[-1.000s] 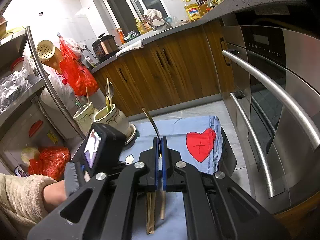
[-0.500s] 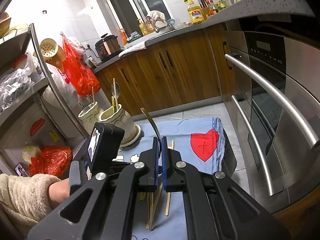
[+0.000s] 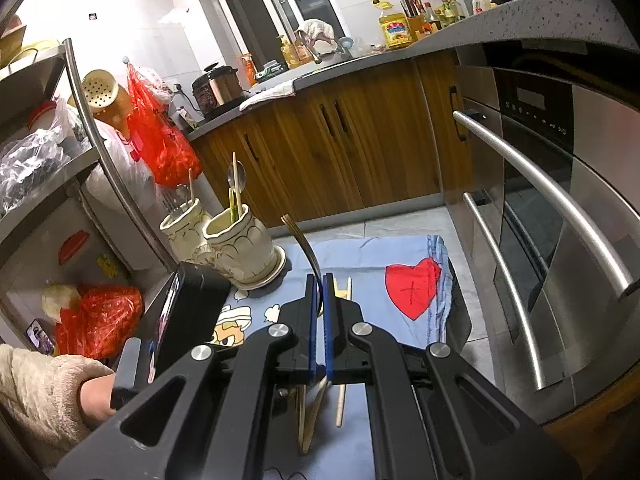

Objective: Organize utensils
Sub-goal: 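Open the left gripper and close it on a wooden chopstick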

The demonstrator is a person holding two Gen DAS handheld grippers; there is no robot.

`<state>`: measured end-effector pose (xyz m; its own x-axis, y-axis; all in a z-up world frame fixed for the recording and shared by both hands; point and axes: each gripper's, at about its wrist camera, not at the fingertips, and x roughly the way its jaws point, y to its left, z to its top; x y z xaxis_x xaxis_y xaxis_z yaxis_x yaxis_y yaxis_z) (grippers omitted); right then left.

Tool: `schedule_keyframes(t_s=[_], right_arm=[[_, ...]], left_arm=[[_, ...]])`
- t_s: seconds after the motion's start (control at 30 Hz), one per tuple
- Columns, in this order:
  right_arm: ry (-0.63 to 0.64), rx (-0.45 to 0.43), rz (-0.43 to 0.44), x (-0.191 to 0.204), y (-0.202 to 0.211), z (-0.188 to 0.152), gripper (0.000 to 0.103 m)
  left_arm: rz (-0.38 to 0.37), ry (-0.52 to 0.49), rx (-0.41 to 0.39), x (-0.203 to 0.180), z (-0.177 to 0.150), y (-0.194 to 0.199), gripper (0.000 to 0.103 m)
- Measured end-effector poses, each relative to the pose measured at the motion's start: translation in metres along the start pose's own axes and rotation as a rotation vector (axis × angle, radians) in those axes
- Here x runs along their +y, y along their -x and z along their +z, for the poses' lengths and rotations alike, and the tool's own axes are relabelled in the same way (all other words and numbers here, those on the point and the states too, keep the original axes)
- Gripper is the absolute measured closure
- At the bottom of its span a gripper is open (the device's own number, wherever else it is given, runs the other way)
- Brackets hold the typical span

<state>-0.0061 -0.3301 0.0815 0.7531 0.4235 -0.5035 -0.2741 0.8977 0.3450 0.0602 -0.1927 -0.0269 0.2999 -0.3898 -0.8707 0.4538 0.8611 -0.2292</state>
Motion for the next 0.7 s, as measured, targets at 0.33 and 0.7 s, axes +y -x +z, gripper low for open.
schedule_keyframes(t_s=[0.33, 0.7], right_arm=[[0.001, -0.039, -0.026, -0.016, 0.027, -0.002, 0.100], [-0.008, -0.076, -0.030, -0.018, 0.040, 0.001, 0.100]], left_arm=[[0.133, -0.075, 0.010, -0.022, -0.008, -0.011, 0.078], [0.139, -0.114, -0.042, -0.018, -0.011, -0.001, 0.097]])
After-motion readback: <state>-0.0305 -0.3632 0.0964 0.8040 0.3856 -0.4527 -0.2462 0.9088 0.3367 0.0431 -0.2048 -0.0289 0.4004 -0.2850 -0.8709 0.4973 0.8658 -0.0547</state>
